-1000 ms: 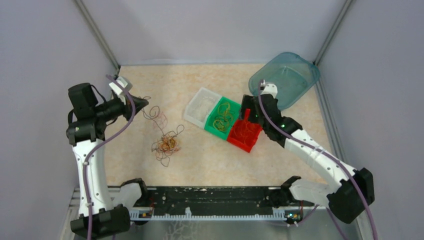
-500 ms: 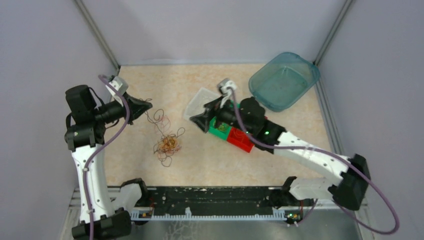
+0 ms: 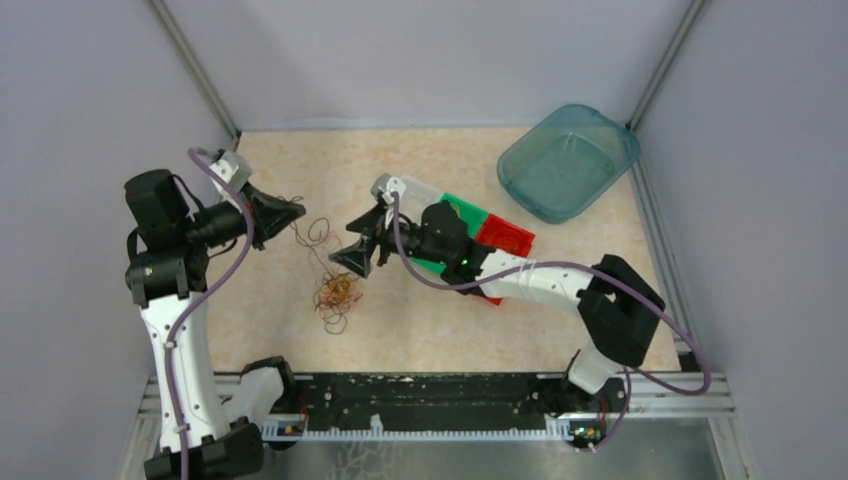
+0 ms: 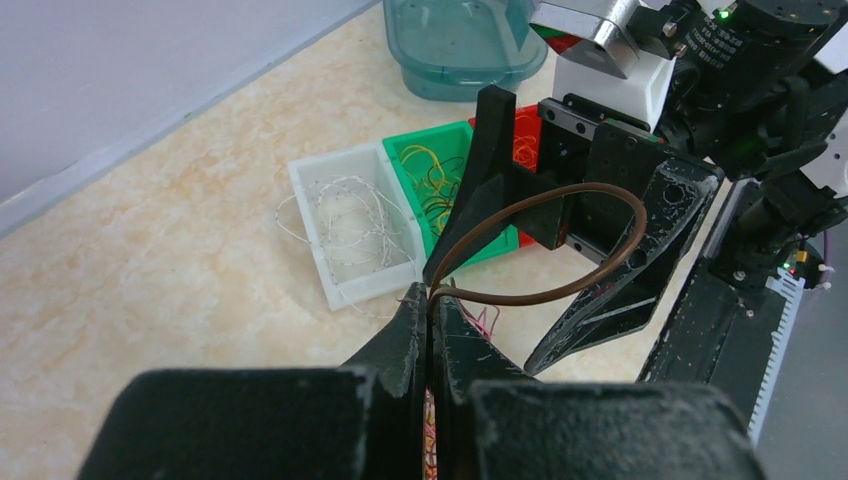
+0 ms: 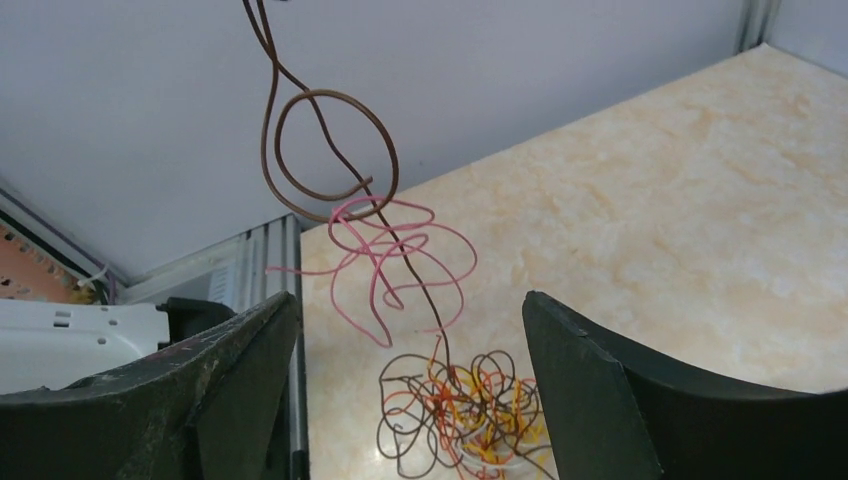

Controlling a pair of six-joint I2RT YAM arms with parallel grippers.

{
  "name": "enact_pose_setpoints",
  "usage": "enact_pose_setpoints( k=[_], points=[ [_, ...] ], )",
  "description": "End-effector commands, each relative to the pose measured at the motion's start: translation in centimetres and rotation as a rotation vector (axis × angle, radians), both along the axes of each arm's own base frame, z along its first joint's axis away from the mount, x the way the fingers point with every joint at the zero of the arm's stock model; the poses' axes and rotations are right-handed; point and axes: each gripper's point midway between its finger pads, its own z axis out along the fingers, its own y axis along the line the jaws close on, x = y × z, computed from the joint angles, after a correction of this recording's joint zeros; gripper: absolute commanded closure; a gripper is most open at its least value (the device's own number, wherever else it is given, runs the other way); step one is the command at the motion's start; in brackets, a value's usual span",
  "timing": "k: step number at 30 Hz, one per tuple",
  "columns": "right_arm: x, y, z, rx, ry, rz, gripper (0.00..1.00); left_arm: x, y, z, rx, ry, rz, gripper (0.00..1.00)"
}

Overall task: Untangle the cables
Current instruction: Untie the cable.

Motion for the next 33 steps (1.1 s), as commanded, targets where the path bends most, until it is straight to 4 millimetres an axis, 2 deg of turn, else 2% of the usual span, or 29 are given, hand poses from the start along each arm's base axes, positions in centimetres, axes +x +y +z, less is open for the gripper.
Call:
enact_pose_setpoints(
  k=[1, 4, 7, 10, 12, 13, 14, 18, 24, 33],
  points=[
    [-1.3, 1.6, 5.9, 0.199, -0.092, 0.098, 0.18, -0.4, -0.4, 0.5, -0.005, -0.025, -0.028, 1.00],
    [-1.3, 2.4, 5.6, 0.210, -0.064, 0.121, 0.29, -0.3, -0.4, 0.3, -0.006, -0.021, -0.032, 1.00],
    [-0.9, 3.3, 4.5, 0.190, -0.040, 0.129, 0.48, -0.3, -0.4, 0.5, -0.005, -0.028, -0.031, 1.00],
    [-0.8, 3.0, 4.2, 0.182, -0.037, 0.111, 0.75, -0.1, -0.2, 0.6, 0.001, -0.035, -0.022, 1.00],
    [-0.6, 2.4, 4.2, 0.173, -0.048, 0.084, 0.98, 0.1, -0.1, 0.7, 0.005, -0.039, -0.014, 1.00],
    [-0.3, 2.3, 3.6, 0.156, -0.048, 0.064, 1.00, 0.3, 0.0, 0.8, 0.011, -0.046, -0.005, 1.00],
    [-0.4, 1.5, 4.7, 0.167, -0.065, 0.046, 1.00, 0.5, 0.2, 0.8, 0.019, -0.054, 0.010, 1.00],
    [-0.2, -1.4, 5.0, 0.154, -0.088, -0.029, 1.00, 1.9, 1.6, 0.9, 0.087, -0.107, 0.099, 1.00],
    [0.1, -7.2, 4.7, 0.164, -0.065, -0.116, 1.00, 5.3, 6.2, -0.1, 0.267, -0.195, 0.340, 1.00],
    [-0.3, -13.2, 3.8, 0.101, -0.049, -0.219, 1.00, 6.8, 8.7, -1.4, 0.336, -0.210, 0.468, 1.00]
  ],
)
